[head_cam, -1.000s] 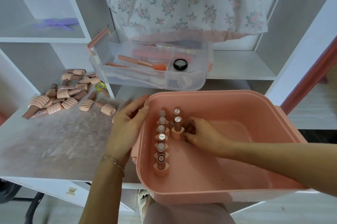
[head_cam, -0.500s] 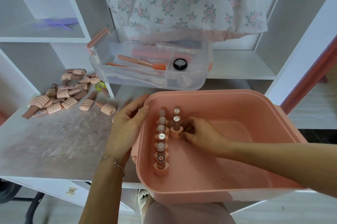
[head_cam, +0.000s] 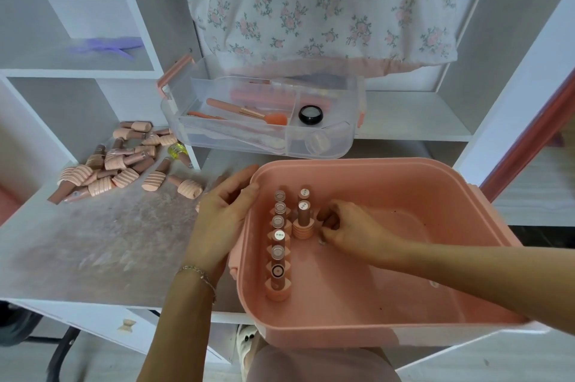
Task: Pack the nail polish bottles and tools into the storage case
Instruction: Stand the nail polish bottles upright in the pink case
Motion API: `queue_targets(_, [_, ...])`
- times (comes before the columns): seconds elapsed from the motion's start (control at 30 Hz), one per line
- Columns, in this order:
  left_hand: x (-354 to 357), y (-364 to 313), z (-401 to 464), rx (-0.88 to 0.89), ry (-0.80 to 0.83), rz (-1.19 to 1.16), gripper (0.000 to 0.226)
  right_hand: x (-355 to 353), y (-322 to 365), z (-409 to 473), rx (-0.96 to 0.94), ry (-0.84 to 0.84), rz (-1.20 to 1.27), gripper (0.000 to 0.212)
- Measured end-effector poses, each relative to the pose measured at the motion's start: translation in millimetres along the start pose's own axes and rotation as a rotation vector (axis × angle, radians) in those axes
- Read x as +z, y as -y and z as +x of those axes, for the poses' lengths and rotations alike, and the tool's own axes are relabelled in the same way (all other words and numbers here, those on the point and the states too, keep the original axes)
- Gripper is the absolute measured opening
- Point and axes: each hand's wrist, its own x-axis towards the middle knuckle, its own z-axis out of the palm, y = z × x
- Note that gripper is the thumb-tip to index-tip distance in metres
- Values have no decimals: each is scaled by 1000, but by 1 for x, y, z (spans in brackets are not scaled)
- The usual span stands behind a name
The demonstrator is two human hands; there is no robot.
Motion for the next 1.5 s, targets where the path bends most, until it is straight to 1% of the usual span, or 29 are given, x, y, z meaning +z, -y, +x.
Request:
queue_targets(0.1, [0,0,-1,4,-9,8,25,-10,6,-9,-49,-62,-59,11])
queue_targets(0.23, [3,0,-2,29,-42,27,23,-21,25,-24,-195,-198,-1,9])
queue_targets(0.37, [-1,5,-1,45,-132,71,26,-29,56,-27,-367,-324,65,8])
queue_targets(0.47, [-23,10,1,20,-233,53,25,-30,88,-15,-488,-327,103,14])
queue_targets(0.57, [-58,14,7,27,-352,179,25,-16,117,5,-560,-265,125,16])
queue_targets(0.63, [-84,19,13,-7,-417,274,21,-2,136,22,-569,-182,99,21])
queue_targets(0.73, [-120,29,25,-72,-486,437,17,24,163,52,-515,48,-42,27])
queue_targets(0.83, [-144,38,44,-117,-481,563,23,50,185,81,-414,285,-233,19])
queue_targets(0.9, [-153,44,58,-153,-476,597,26,62,194,99,-351,378,-341,20])
queue_targets(0.97, [-157,50,71,-160,-461,632,27,72,196,116,-285,395,-373,26])
queue_targets(1.03, [-157,56,80,-127,-426,659,28,80,194,128,-250,383,-432,39])
queue_targets(1.13, [-156,68,95,-50,-374,732,28,92,192,142,-232,356,-507,45])
queue_targets(1.2, [-156,75,105,-59,-360,831,32,96,191,150,-232,332,-525,47])
queue_targets(1.27, [-154,80,109,-89,-363,911,38,97,188,155,-225,330,-532,46])
queue_targets(1.37, [-152,85,109,-95,-345,1001,41,98,187,156,-236,347,-534,34])
queue_targets(1.43, [-154,84,110,-100,-324,991,41,101,190,154,-252,355,-538,33])
queue_targets(1.5, [-157,83,109,-62,-310,894,39,101,193,150,-244,361,-510,30])
